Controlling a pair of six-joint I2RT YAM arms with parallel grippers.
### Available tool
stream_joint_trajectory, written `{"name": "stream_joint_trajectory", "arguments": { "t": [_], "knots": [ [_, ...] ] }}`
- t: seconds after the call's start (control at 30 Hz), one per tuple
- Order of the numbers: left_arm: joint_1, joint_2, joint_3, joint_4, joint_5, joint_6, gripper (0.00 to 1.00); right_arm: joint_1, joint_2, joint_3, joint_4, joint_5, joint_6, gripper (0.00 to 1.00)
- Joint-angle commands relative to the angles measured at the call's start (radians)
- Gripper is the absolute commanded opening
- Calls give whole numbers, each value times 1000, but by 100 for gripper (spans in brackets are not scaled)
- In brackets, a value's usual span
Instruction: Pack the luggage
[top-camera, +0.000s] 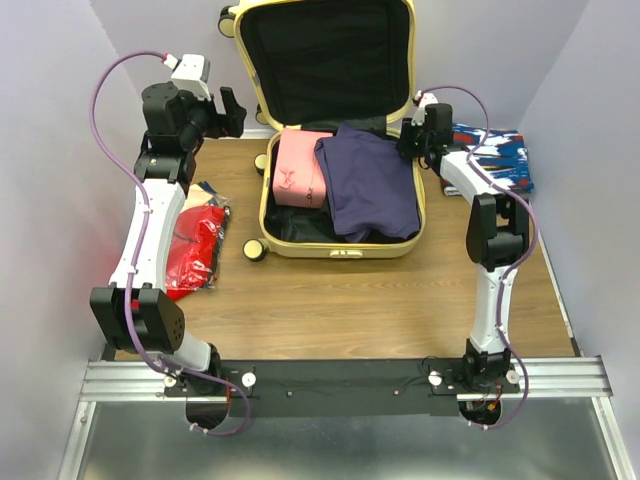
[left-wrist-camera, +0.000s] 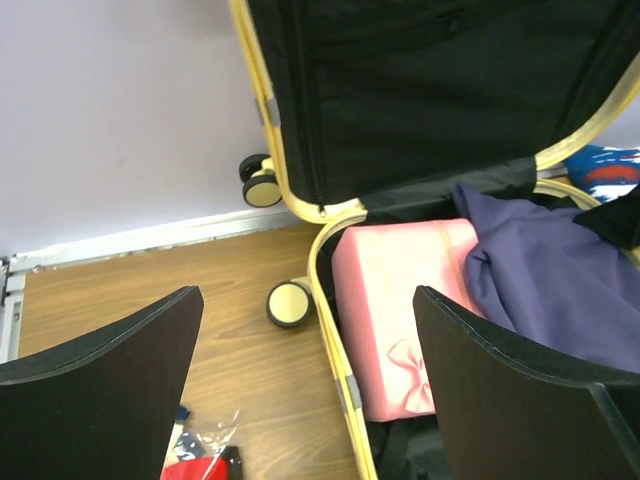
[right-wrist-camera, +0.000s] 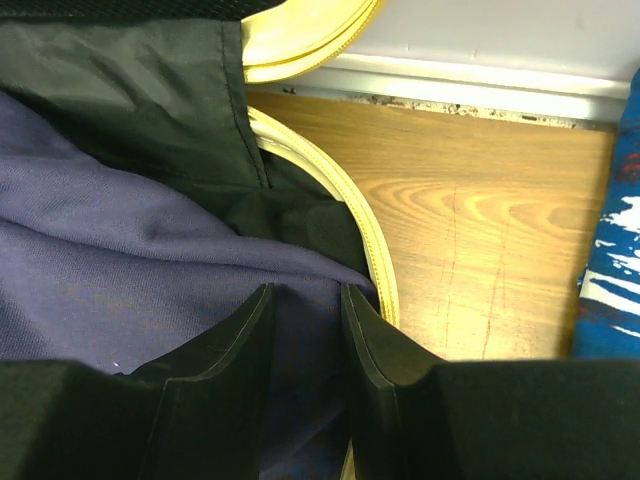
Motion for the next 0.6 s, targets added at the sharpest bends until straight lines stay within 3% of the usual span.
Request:
{"name": "stream_joint_trajectory", "arguments": {
  "t": [0.0,0.1,0.33,0.57],
  "knots": [
    [19,12,27,-53,7,13,96,9,46,-62,-124,4,-1,40],
    [19,12,27,-60,14,16,96,7,35,9,-126,-16,-38,43],
    [45,19,39,-77,44,13,96,18,-21,225,-129,-165,-97,67],
    [54,8,19,-79,35,15,96,125,-75,176,-126,-311,-82,67]
  ]
}}
